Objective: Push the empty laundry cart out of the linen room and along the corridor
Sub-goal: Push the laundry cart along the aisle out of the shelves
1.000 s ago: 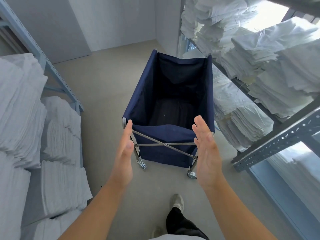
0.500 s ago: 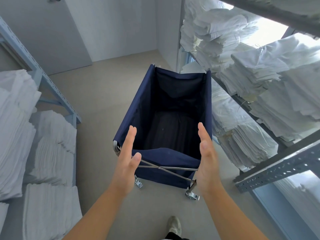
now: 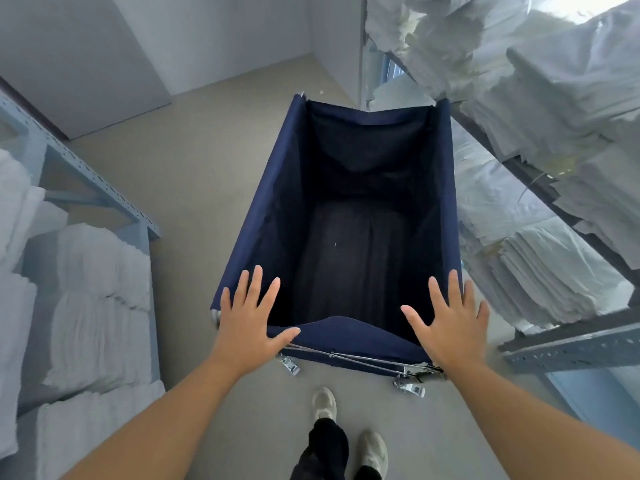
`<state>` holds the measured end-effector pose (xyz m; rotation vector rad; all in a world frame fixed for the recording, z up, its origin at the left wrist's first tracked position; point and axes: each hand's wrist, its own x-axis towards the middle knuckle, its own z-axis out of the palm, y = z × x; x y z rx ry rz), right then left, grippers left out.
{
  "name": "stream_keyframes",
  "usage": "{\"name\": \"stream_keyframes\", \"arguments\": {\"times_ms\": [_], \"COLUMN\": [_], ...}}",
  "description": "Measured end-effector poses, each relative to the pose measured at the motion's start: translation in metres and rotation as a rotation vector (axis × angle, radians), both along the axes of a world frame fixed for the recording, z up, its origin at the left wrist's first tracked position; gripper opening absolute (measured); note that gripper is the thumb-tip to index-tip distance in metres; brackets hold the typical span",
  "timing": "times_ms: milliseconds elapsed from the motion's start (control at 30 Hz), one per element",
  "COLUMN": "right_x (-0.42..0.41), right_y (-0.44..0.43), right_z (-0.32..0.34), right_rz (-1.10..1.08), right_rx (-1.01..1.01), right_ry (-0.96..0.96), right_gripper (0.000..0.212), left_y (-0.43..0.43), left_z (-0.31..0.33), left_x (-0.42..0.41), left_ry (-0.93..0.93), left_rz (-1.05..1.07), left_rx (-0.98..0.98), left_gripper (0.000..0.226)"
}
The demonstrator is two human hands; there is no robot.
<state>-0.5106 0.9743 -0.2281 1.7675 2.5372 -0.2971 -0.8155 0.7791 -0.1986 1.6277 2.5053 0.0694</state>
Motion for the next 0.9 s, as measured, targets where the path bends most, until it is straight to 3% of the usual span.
{"name": "stream_keyframes", "arguments": {"times_ms": [233, 633, 900], "right_x": [-0.004, -0.009, -0.008], "right_y": [0.021, 0.028, 0.022], "right_z": [-0.042, -0.038, -0.037], "right_rz": [-0.043, -0.069, -0.071], "right_rx": [0.015, 0.021, -0.016], "right_ry": [-0.173, -0.201, -0.21], "right_gripper": [0.088, 0.087, 0.089], "left_y": [0.045, 0.048, 0.042], "left_z": [-0.057, -0.074, -0.072], "left_x": [-0.094, -0.111, -0.111], "left_ry": [0.212, 0.089, 0.089], "left_rz": [0.064, 0.067, 0.1], "left_rx": [-0.212, -0.177, -0.209], "left_gripper": [0.091, 0.08, 0.088]}}
